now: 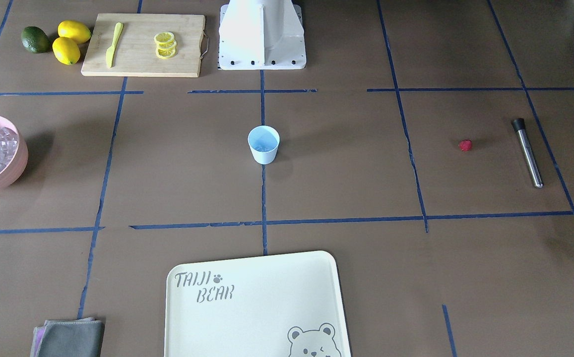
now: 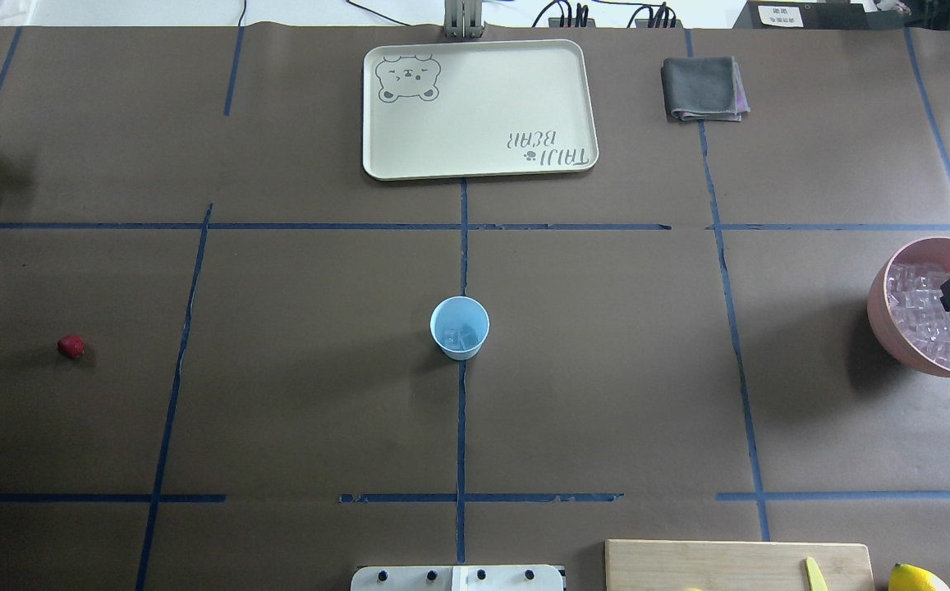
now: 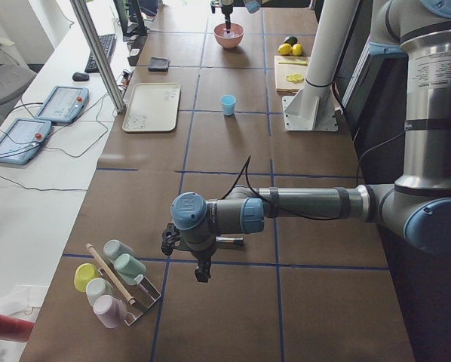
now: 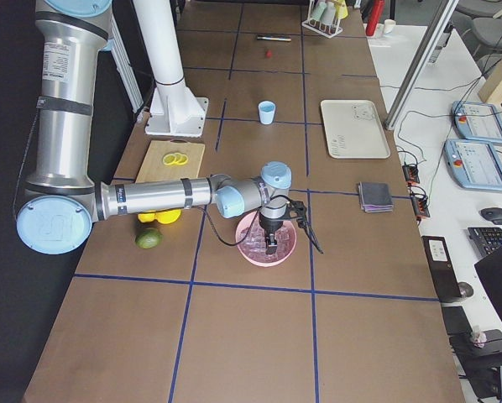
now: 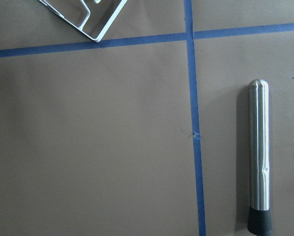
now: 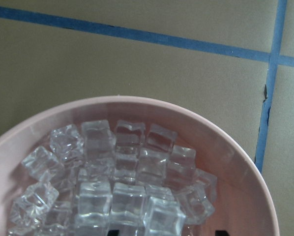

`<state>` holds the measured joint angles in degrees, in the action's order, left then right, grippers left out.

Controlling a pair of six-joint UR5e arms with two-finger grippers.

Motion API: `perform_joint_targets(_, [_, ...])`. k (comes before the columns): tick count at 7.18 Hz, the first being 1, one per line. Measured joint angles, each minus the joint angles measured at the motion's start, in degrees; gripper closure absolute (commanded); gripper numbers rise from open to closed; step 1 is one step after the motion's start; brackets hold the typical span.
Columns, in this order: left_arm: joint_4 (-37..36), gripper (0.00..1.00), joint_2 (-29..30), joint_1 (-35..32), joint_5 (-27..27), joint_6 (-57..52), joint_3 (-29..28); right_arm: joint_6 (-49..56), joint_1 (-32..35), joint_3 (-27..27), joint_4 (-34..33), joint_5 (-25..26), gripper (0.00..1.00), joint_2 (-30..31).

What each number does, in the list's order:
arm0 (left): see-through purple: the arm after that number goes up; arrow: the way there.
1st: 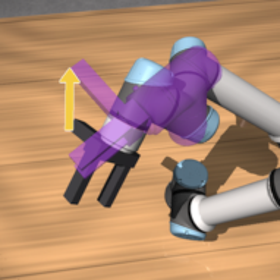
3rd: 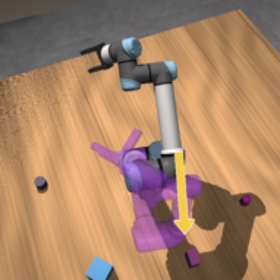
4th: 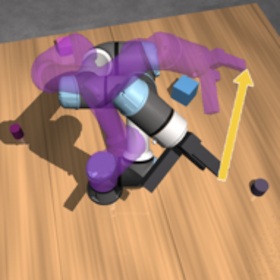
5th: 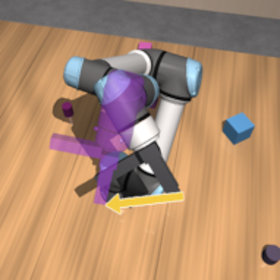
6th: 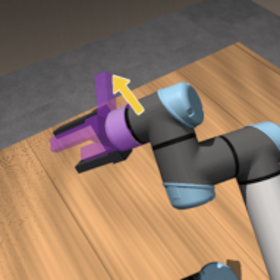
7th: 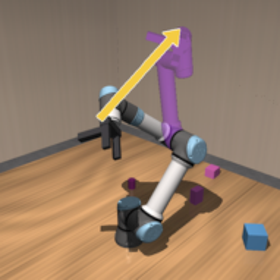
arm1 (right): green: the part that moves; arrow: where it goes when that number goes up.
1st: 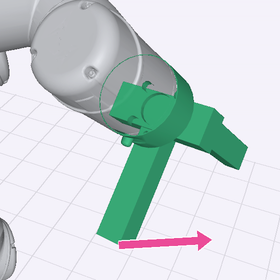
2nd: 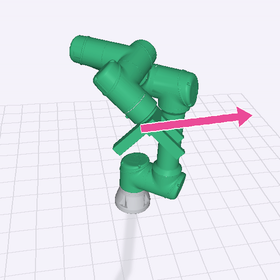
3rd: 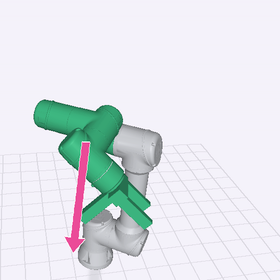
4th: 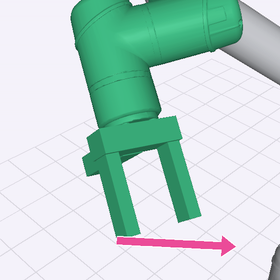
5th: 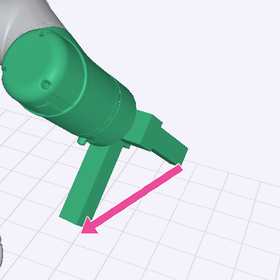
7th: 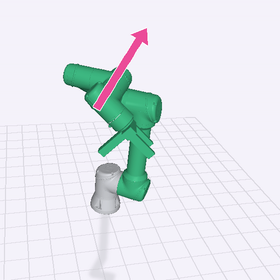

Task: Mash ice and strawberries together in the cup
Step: 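Grasp a third ice cube in the bowl with the right gripper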

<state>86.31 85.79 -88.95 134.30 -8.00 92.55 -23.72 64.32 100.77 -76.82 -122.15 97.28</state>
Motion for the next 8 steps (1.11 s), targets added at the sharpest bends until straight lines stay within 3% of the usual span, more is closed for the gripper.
perform_joint_targets(8, [0.0, 0.0, 0.0, 0.2, 0.0, 0.0, -0.1, 0.0, -0.1, -2.2, 0.0, 0.4, 0.34, -2.4])
